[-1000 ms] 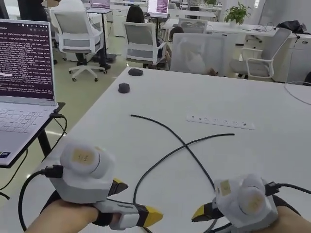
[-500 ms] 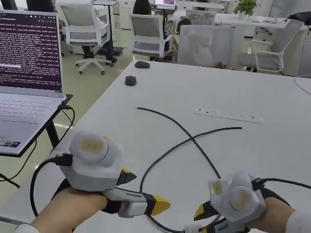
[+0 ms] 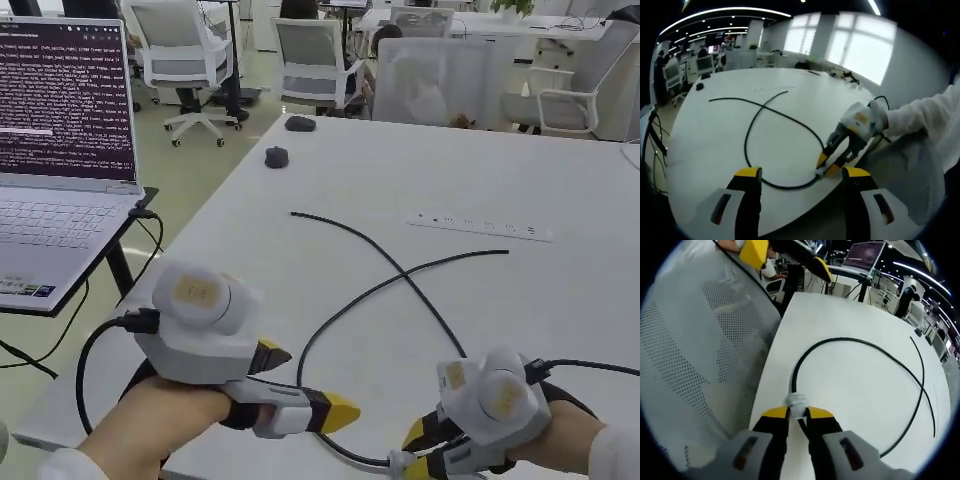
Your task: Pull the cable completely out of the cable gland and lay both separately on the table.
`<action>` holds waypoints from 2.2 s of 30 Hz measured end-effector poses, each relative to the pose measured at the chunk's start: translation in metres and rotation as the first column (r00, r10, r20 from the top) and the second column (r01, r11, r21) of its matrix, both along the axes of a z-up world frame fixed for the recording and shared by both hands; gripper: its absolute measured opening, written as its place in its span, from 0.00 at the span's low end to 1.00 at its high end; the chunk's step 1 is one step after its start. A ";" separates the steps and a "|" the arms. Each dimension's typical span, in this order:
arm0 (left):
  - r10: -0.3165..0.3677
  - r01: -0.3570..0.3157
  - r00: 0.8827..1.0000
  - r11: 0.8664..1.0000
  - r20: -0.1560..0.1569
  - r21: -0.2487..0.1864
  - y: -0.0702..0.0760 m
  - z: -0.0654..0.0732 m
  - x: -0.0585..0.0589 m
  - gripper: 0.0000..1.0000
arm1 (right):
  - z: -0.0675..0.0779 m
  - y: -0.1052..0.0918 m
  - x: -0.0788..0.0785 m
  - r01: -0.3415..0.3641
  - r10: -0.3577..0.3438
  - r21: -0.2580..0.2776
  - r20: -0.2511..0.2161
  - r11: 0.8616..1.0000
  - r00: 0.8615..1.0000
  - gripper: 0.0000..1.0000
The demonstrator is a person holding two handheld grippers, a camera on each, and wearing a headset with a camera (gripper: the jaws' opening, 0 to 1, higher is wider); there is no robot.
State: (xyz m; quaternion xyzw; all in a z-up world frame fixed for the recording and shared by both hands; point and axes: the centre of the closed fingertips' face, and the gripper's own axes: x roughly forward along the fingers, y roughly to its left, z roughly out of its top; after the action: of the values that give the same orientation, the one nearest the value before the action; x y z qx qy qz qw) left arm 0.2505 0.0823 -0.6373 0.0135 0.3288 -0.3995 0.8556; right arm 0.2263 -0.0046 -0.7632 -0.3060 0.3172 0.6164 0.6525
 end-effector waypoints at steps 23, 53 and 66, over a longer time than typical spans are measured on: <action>-0.137 0.142 0.986 0.988 0.093 -0.052 -0.030 0.021 -0.013 0.57 | 0.103 -0.005 -0.004 0.086 -0.094 0.075 0.113 0.993 0.989 0.12; -0.496 0.526 0.839 0.844 0.226 -0.102 -0.091 0.049 -0.063 0.23 | 0.169 -0.001 -0.048 0.020 -0.050 0.155 0.192 0.988 0.980 0.11; -0.519 0.551 0.829 0.823 0.210 -0.139 -0.118 0.054 -0.064 0.15 | 0.166 -0.026 -0.047 -0.088 0.047 0.169 0.234 0.982 0.971 0.13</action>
State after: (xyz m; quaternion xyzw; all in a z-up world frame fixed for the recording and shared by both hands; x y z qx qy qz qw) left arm 0.1864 -0.0358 -0.5836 0.0549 0.2001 -0.6513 0.7299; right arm 0.1798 -0.0302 -0.5975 -0.3259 0.1730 0.6249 0.6880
